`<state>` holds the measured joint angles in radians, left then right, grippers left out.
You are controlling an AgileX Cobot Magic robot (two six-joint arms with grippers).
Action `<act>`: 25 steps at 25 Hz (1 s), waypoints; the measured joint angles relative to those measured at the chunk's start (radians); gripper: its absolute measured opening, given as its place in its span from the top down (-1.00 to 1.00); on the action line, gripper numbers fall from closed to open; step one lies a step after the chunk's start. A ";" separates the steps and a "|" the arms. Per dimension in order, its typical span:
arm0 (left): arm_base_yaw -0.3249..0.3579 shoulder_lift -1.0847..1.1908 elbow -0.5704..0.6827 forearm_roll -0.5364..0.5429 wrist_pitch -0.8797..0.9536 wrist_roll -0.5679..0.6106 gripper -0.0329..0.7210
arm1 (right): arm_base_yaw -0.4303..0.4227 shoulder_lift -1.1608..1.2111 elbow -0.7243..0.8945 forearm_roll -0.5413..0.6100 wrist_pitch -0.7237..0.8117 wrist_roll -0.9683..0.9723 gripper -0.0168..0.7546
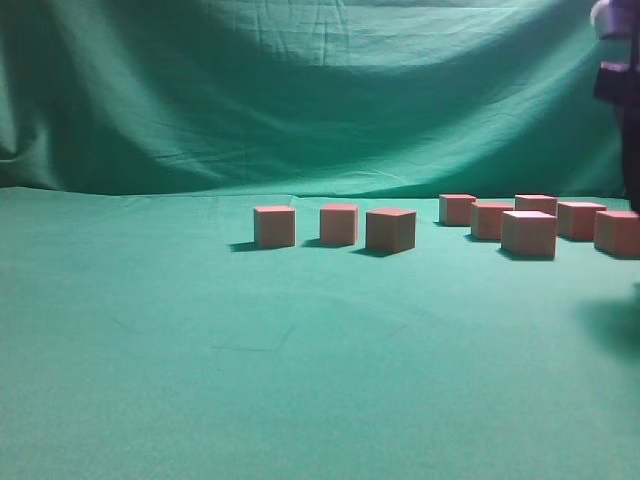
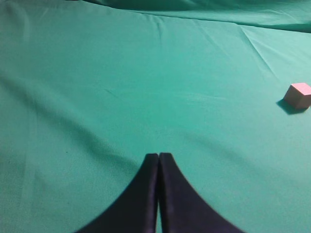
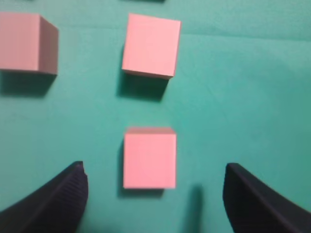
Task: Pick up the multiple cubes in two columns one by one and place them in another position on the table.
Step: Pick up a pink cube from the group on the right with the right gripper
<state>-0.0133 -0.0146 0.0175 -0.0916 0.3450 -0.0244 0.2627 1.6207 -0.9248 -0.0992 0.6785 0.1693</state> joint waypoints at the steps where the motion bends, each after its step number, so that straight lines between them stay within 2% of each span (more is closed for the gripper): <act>1: 0.000 0.000 0.000 0.000 0.000 0.000 0.91 | 0.000 0.021 0.000 -0.004 -0.018 0.000 -0.40; 6: 0.000 0.000 0.000 0.000 0.000 0.000 0.91 | 0.000 0.093 0.000 -0.022 -0.079 -0.002 -0.40; 7: 0.000 0.000 0.000 0.000 0.000 0.000 0.91 | 0.000 0.103 0.000 -0.024 -0.081 -0.002 -0.20; 11: 0.000 0.000 0.000 0.000 0.000 0.000 0.91 | 0.000 0.117 0.000 -0.027 -0.086 -0.002 0.29; 15: 0.000 0.000 0.000 0.000 0.000 0.000 0.91 | 0.000 0.115 -0.002 -0.025 -0.065 -0.002 0.27; 20: 0.000 0.000 0.000 0.000 0.000 0.000 0.91 | 0.005 0.049 -0.066 0.050 0.064 -0.002 0.27; 22: 0.000 0.000 0.000 0.000 0.000 0.000 0.91 | 0.035 0.011 -0.108 0.066 0.134 -0.002 0.27; 25: 0.000 0.000 0.000 0.000 0.000 0.000 0.91 | 0.127 -0.022 -0.183 0.090 0.223 -0.002 0.27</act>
<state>-0.0133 -0.0146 0.0175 -0.0916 0.3450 -0.0244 0.3900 1.5991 -1.1082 -0.0091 0.9013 0.1674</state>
